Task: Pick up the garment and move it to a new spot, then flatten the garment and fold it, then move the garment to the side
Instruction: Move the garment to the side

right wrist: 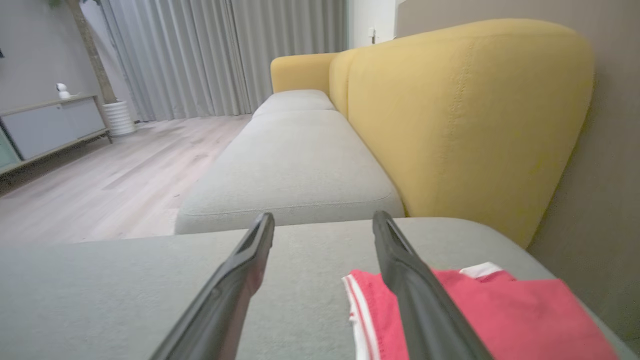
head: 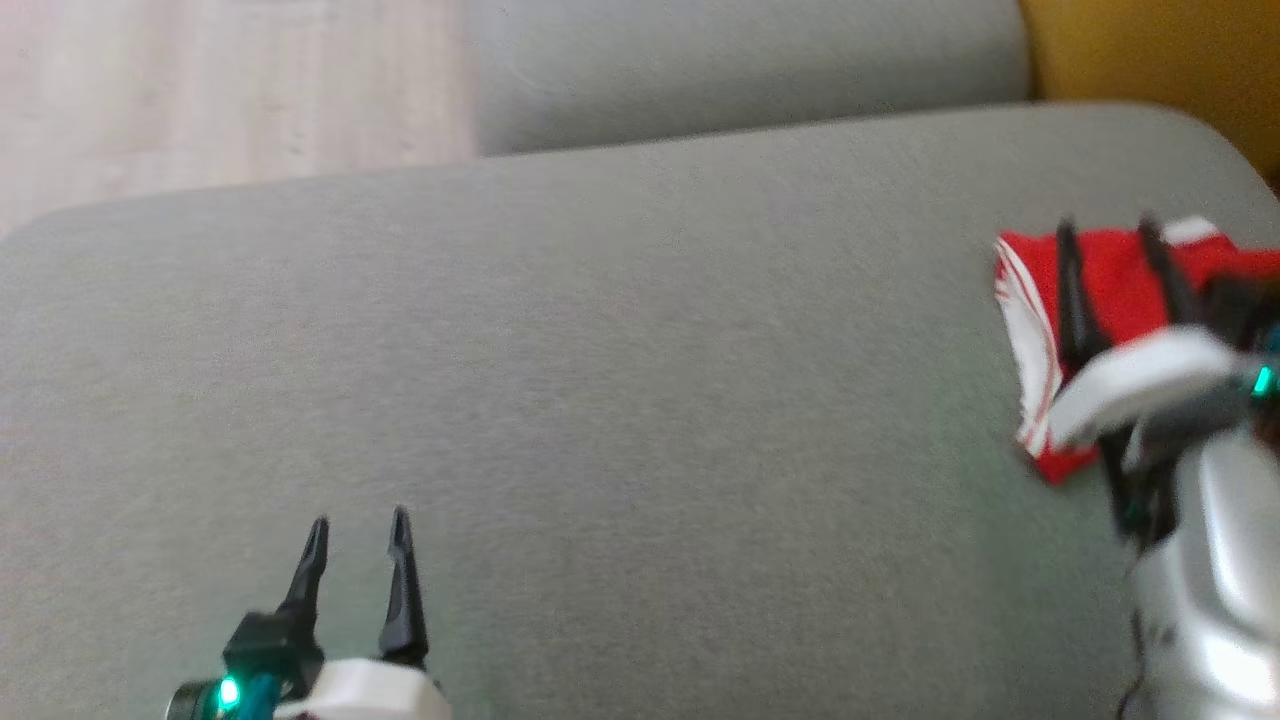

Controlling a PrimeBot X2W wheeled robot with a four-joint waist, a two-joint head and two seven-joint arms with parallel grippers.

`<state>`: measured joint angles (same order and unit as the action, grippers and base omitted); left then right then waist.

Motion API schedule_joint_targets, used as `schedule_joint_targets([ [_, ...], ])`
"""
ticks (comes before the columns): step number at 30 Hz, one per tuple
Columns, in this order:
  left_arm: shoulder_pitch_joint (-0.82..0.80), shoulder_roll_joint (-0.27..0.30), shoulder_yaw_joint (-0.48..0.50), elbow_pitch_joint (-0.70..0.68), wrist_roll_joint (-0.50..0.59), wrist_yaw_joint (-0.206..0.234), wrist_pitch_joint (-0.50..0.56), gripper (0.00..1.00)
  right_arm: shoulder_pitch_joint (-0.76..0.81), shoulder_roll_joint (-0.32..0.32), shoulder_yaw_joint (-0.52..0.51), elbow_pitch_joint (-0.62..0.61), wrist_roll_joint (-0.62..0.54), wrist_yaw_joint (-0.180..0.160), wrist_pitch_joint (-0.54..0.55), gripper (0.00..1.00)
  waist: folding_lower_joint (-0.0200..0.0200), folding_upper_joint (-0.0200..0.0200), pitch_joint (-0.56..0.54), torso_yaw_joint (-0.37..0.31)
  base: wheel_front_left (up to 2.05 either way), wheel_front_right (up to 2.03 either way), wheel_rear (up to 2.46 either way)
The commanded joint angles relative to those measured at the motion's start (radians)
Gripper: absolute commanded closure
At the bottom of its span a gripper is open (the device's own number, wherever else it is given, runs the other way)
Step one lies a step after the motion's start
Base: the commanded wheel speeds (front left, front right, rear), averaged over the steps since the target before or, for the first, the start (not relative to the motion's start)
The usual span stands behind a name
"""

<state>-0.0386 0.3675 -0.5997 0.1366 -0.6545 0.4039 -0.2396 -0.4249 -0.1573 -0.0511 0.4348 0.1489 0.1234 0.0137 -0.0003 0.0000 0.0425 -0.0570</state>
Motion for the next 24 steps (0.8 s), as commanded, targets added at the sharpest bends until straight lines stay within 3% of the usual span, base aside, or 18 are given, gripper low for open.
schedule_joint_targets([
  [1, -0.015, 0.012, 0.055, -0.016, -0.008, -0.009, -0.013, 0.00, 0.042, 0.032, 0.007, -0.078, -0.015, 0.007, -0.025, 0.00, 0.0003, 0.0000, -0.064, 0.072, 0.00, 0.00, 0.00],
  [10, 0.040, 0.024, 0.073, 0.000, -0.036, -0.058, -0.018, 0.00, 0.337, 0.104, -0.003, -0.262, -0.074, 0.007, -0.068, 0.00, 0.0003, 0.0000, -0.104, 0.133, 0.00, 0.00, 0.00],
  [16, 0.058, 0.014, 0.070, 0.001, -0.039, -0.081, -0.020, 0.00, 0.492, 0.107, 0.050, -0.339, 0.002, 0.007, -0.090, 0.00, 0.0003, 0.0000, -0.119, 0.151, 0.00, 0.00, 0.00],
  [24, 0.066, -0.010, 0.060, 0.013, -0.029, -0.092, -0.021, 0.00, 0.582, 0.107, 0.102, -0.391, 0.039, 0.007, -0.103, 0.00, 0.0003, 0.0000, -0.120, 0.151, 0.00, 0.00, 0.00],
])
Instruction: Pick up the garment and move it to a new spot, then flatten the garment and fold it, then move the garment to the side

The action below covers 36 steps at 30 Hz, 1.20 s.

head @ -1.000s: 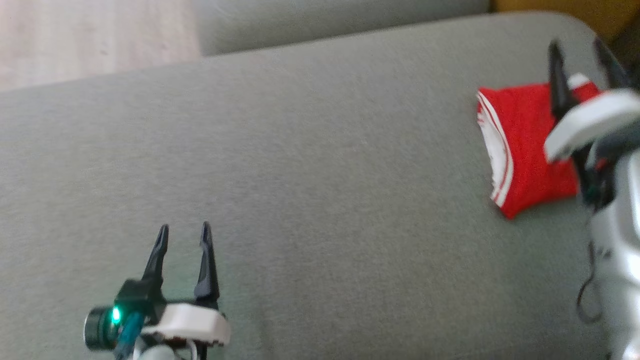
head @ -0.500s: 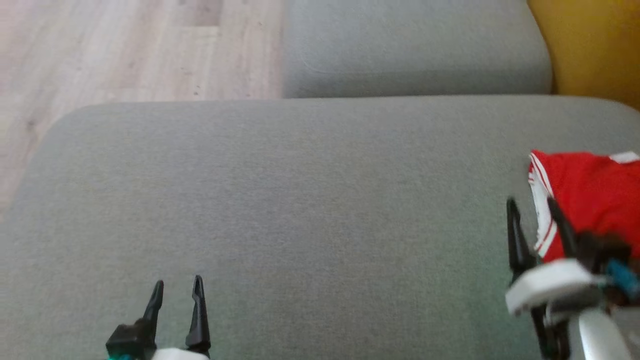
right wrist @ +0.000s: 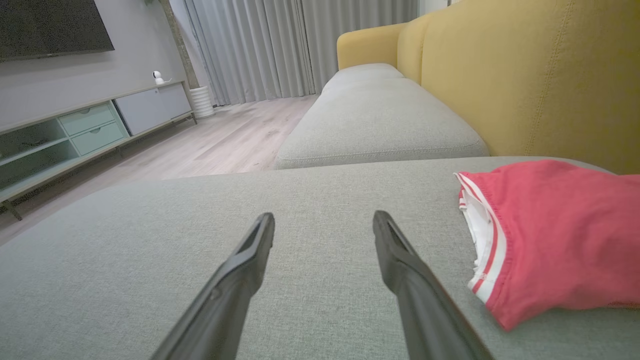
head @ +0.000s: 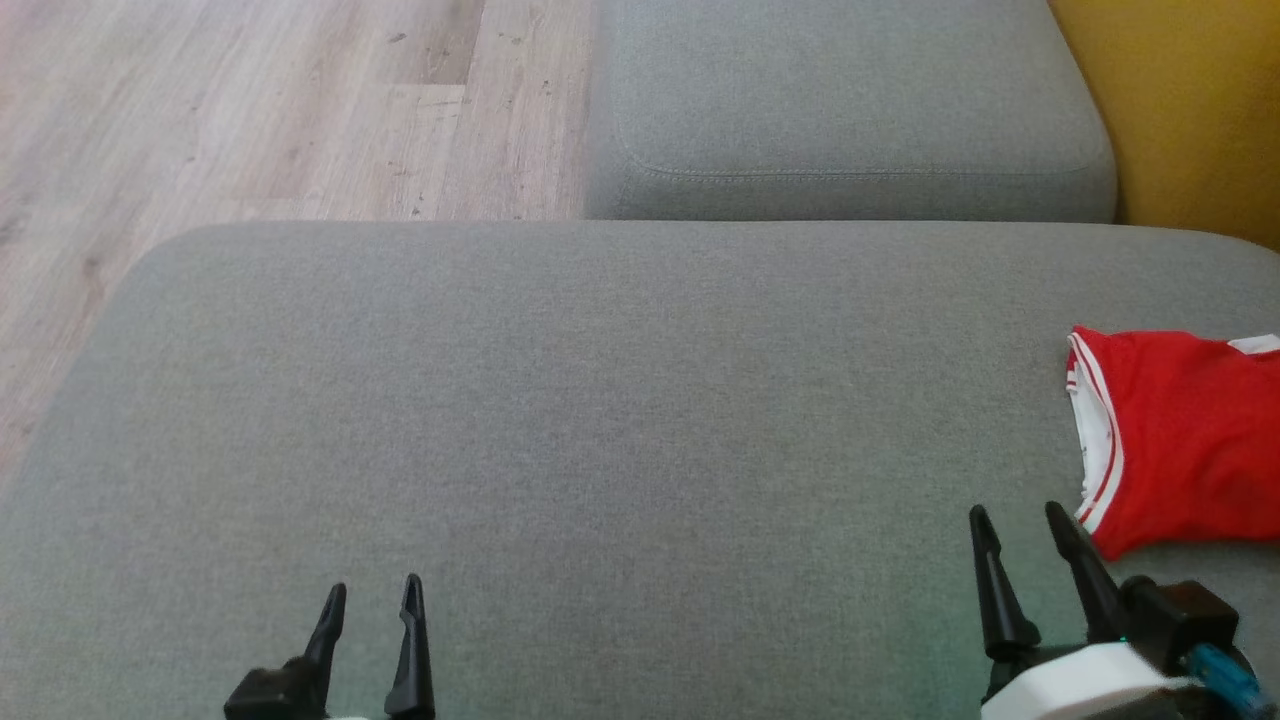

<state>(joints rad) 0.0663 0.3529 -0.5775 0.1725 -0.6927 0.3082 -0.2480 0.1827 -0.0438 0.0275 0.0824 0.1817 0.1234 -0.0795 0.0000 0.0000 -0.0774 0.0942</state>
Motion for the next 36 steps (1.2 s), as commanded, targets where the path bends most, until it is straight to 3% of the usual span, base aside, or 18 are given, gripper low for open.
schedule_joint_targets([
  [1, -0.040, 0.007, 0.035, -0.020, 0.015, 0.005, -0.013, 0.00, -0.020, -0.007, 0.028, -0.041, 0.011, 0.007, -0.010, 0.00, 0.0000, 0.0000, 0.000, -0.001, 0.00, 0.00, 0.00],
  [23, -0.046, 0.006, 0.022, -0.022, 0.031, 0.011, -0.008, 0.00, -0.003, -0.006, 0.037, -0.032, 0.018, 0.007, -0.002, 0.00, 0.0000, 0.0000, 0.009, -0.002, 0.00, 0.00, 0.00],
  [24, 0.000, 0.000, -0.009, 0.007, 0.025, 0.008, 0.000, 1.00, 0.032, 0.000, 0.016, -0.003, 0.013, 0.000, 0.000, 1.00, 0.0001, 0.0000, 0.009, -0.002, 0.00, 0.00, 0.00],
  [36, 0.002, -0.031, 0.034, 0.050, -0.044, -0.021, 0.024, 1.00, 0.018, -0.006, 0.017, 0.057, 0.116, 0.000, 0.007, 1.00, 0.0001, 0.0000, 0.015, -0.009, 0.00, 0.00, 0.00],
])
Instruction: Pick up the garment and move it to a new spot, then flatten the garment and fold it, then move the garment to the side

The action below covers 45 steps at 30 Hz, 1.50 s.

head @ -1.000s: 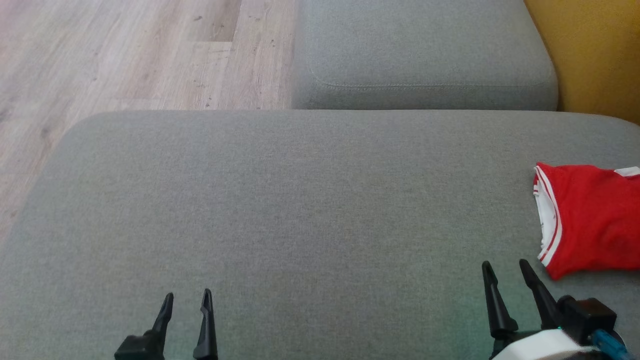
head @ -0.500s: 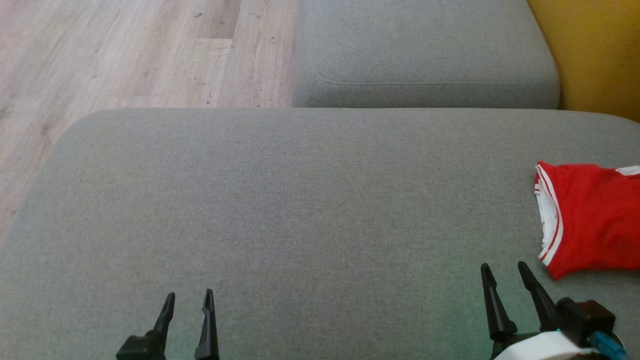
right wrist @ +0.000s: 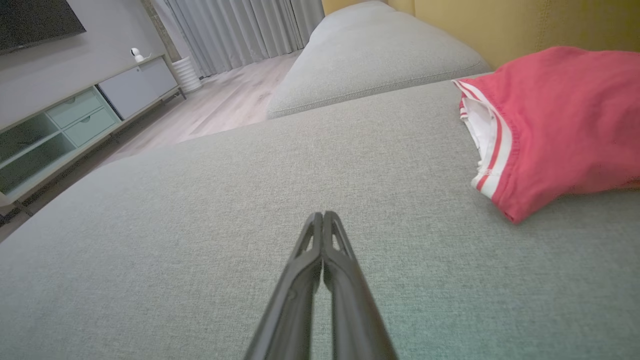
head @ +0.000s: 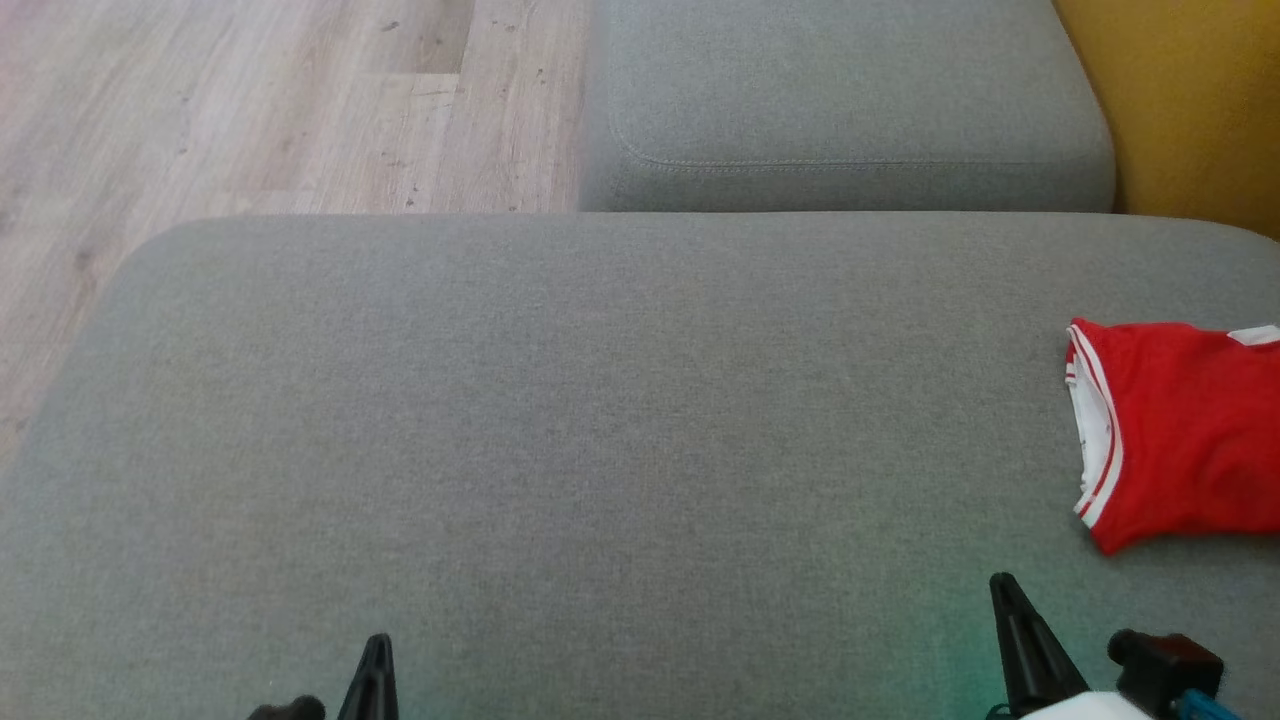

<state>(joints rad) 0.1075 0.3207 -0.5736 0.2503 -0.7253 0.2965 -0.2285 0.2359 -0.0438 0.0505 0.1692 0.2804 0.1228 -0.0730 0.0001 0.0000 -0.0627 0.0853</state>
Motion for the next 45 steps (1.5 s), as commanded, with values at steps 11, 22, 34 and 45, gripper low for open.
schedule_joint_targets([
  [11, -0.057, -0.022, 0.089, -0.023, -0.096, -0.050, 0.034, 1.00, -0.065, -0.013, -0.012, -0.019, 0.150, 0.001, 0.011, 1.00, 0.0000, 0.0000, 0.006, -0.008, 0.00, 0.00, 0.00],
  [22, -0.074, -0.046, 0.148, -0.019, -0.181, -0.089, 0.063, 1.00, -0.094, -0.018, -0.019, -0.010, 0.279, 0.002, 0.023, 1.00, 0.0000, 0.0000, 0.012, -0.016, 0.00, 0.00, 0.00],
  [34, -0.090, -0.070, 0.208, -0.018, -0.265, -0.129, 0.094, 1.00, -0.122, -0.022, -0.029, 0.000, 0.408, 0.003, 0.036, 1.00, 0.0000, 0.0000, 0.019, -0.024, 0.00, 0.00, 0.00],
  [45, -0.106, -0.095, 0.269, -0.017, -0.348, -0.168, 0.125, 1.00, -0.151, -0.025, -0.040, 0.009, 0.535, 0.003, 0.050, 1.00, 0.0000, 0.0000, 0.025, -0.032, 0.00, 0.00, 0.00],
])
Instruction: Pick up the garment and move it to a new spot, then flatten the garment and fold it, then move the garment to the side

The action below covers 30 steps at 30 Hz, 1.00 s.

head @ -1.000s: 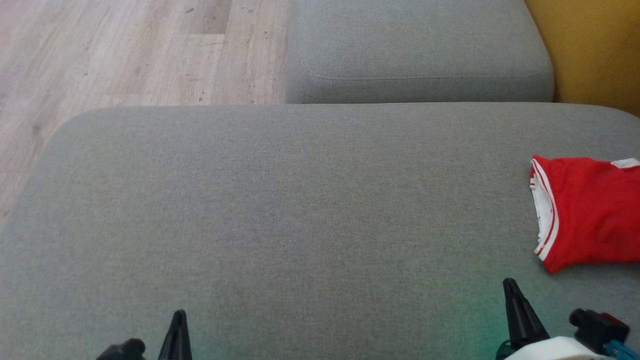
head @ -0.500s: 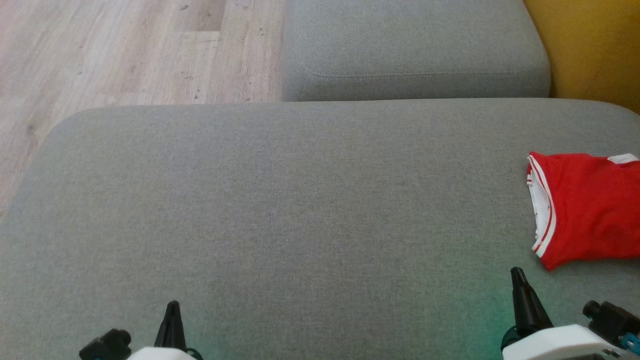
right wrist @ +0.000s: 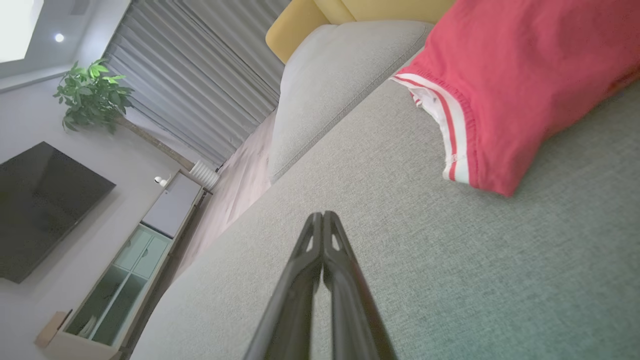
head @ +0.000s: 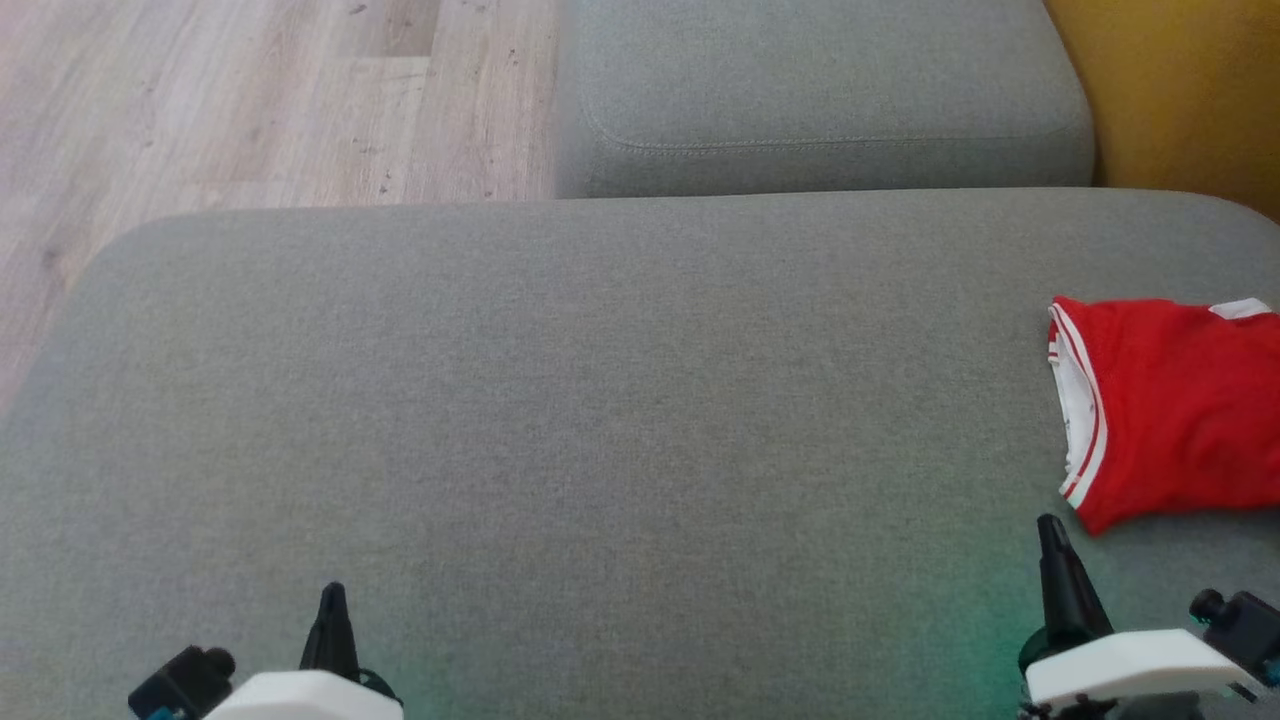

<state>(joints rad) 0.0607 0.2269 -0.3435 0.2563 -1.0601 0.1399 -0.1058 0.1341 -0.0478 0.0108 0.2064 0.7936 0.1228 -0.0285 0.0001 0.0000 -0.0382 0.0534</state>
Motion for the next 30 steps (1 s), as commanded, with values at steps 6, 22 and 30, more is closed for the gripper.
schedule_joint_targets([
  [6, -0.068, -0.015, 0.072, -0.022, -0.059, -0.033, 0.019, 1.00, -0.065, -0.022, -0.006, -0.023, 0.090, 0.004, 0.014, 1.00, 0.0000, 0.0000, 0.004, -0.005, 0.00, 0.00, 0.00],
  [22, -0.094, -0.054, 0.168, -0.020, -0.187, -0.094, 0.067, 1.00, -0.109, -0.025, -0.026, -0.008, 0.285, 0.005, 0.038, 1.00, -0.0001, 0.0000, 0.013, -0.017, 0.00, 0.00, 0.00],
  [30, -0.104, -0.070, 0.207, -0.018, -0.239, -0.119, 0.088, 1.00, -0.127, -0.025, -0.035, -0.002, 0.364, 0.005, 0.048, 1.00, -0.0001, 0.0000, 0.017, -0.022, 0.00, 0.00, 0.00],
])
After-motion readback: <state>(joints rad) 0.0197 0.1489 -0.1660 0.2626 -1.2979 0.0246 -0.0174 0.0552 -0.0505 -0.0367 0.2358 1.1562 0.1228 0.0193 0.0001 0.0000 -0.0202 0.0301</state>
